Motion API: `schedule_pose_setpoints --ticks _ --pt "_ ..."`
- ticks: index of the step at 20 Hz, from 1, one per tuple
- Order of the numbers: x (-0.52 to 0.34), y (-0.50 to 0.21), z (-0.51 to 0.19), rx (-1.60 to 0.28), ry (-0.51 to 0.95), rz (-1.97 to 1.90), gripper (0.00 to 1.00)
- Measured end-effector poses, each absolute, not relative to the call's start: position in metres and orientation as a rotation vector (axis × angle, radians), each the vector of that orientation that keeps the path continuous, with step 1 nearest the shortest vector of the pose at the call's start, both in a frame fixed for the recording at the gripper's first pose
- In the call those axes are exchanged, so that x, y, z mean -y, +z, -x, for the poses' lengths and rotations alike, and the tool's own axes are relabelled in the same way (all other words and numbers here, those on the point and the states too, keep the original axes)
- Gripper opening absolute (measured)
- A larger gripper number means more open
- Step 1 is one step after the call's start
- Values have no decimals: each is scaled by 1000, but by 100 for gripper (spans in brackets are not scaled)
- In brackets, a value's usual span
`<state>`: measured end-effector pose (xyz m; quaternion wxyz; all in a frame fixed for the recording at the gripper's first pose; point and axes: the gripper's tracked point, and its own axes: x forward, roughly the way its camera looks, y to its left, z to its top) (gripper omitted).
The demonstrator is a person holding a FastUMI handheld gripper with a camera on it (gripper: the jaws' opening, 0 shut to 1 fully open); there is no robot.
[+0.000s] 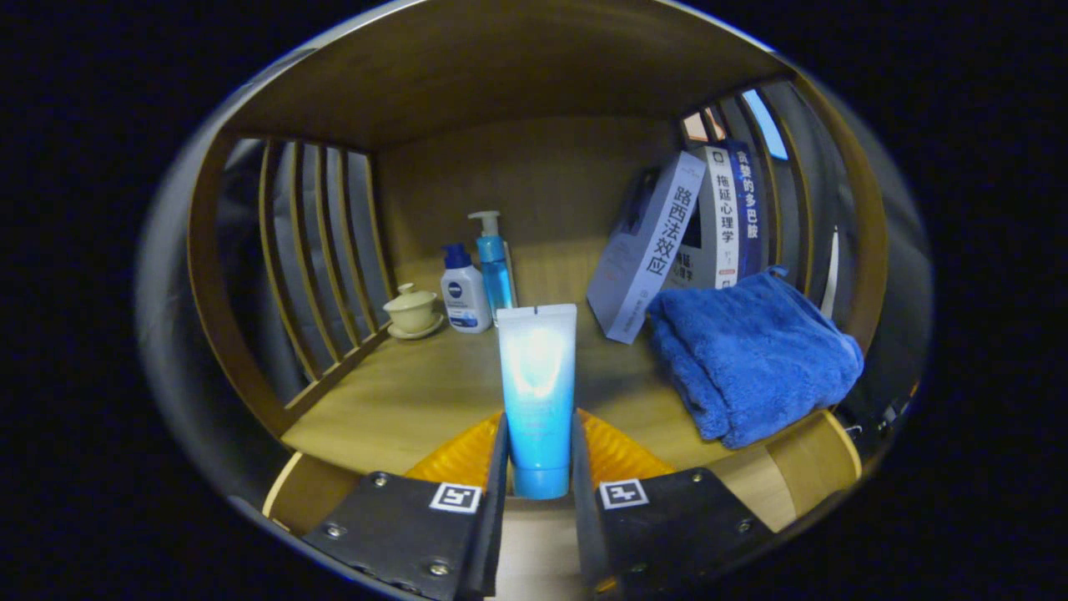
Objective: Pull open the drawer, take out the items inside it, and place them on the countertop above the cabinet.
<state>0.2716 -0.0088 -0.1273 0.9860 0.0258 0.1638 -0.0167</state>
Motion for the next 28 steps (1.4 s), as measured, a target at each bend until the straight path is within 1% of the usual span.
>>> schedule_pose_setpoints --ticks 7,8,12,17,20,23,28 --pt "24 -142 -298 -367 -90 -53 38" --pt "26 -146 -299 -372 -93 -42 42" --pt "26 -136 -295 -337 -92 -34 44" --pt "23 -114 -266 -300 -74 -16 97" --pt "22 -96 -235 -261 -75 7 100" --pt "17 -82 -194 -212 -69 39 100" --pt "2 -81 -118 -136 -84 124 100"
